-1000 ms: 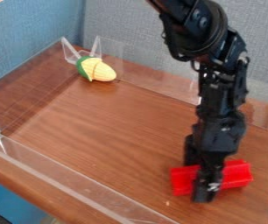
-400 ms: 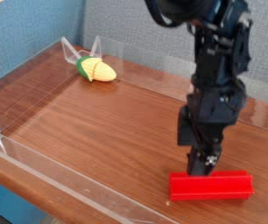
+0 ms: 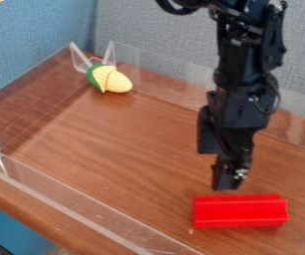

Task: Put the red object to the right side of the table

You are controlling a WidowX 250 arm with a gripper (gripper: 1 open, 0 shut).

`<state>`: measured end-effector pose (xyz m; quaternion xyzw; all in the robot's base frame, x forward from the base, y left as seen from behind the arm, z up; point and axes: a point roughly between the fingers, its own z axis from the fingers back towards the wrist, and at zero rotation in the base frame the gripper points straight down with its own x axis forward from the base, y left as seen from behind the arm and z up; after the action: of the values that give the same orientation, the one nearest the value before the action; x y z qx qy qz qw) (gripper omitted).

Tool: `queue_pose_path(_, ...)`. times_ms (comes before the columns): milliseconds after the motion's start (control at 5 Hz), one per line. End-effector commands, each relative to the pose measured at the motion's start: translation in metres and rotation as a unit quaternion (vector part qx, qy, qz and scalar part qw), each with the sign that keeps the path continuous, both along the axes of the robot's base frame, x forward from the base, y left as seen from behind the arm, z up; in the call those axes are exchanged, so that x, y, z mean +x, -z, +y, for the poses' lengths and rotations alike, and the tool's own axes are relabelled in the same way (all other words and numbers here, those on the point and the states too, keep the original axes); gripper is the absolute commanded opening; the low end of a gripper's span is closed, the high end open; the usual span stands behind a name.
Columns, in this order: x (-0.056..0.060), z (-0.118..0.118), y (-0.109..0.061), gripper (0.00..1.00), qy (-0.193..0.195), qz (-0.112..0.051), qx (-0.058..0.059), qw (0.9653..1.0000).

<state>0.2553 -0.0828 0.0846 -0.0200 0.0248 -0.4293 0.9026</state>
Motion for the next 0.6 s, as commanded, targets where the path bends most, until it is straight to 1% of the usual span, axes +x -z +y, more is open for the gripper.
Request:
queue_pose_path(0,0.004,-0.004,-0.008,1.0,-0.028,-0.032,-0.005,0.9991)
queue_pose_path(400,0.008,-0.007,-0.033,1.0,0.007,-0.045,-0.008,0.9989)
